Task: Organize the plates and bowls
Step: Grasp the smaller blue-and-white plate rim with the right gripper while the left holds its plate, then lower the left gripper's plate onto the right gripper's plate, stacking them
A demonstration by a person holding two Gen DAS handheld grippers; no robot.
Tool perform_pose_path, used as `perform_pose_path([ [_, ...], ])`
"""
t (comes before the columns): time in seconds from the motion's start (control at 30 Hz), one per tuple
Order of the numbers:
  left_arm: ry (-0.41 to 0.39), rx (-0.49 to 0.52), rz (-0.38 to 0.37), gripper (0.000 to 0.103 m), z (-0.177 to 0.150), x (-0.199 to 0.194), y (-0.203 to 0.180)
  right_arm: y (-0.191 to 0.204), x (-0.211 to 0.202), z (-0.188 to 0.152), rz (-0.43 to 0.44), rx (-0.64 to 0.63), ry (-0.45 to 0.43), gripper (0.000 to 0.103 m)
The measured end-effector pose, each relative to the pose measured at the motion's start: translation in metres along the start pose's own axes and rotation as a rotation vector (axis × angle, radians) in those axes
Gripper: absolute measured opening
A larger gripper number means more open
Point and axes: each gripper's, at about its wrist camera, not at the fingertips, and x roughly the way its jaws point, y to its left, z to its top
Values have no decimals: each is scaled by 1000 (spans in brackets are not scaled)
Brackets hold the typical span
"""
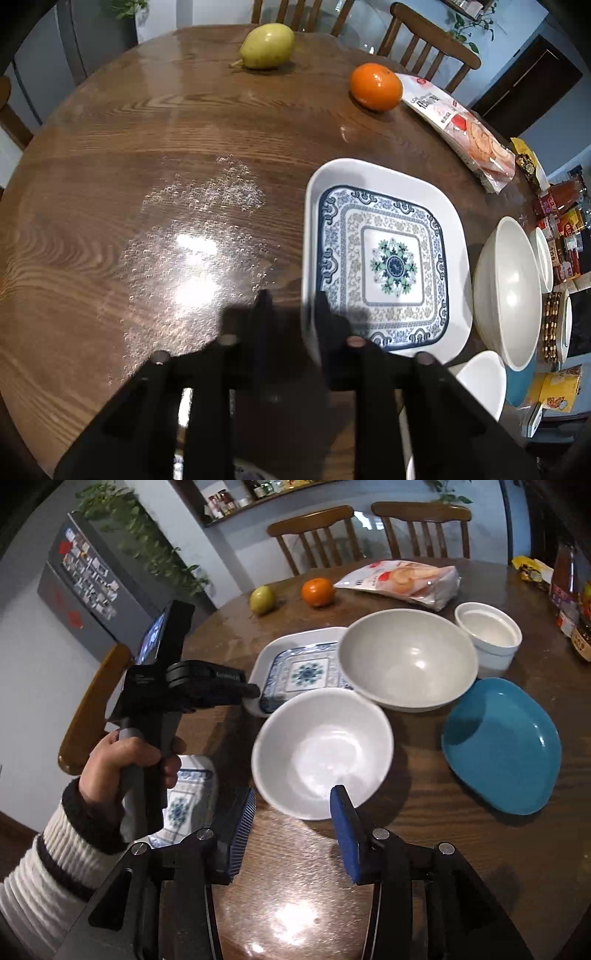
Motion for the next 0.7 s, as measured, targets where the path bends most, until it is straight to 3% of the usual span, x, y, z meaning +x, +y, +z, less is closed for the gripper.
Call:
perform_pose_path([
  [0.03,5,3,-14,8,0,0,0,-2,2,2,-6,2,2,43],
  [0.13,20,9,-14,8,1,-1,0,-2,7,6,-19,3,13,43],
  [0.2,14,37,63,6,-1,-6,3,0,10,13,-4,-3,18,43],
  [0.4,37,51,145,7,-10,-25,51,29,27,55,20,-83,1,43],
  [0.6,26,-45,167,8,-18,-41,106,77,94,91,-14,-196,94,43],
  [0.7,22,-66,156,8,-23,-45,116,90,132,99,-79,-225,147,43],
])
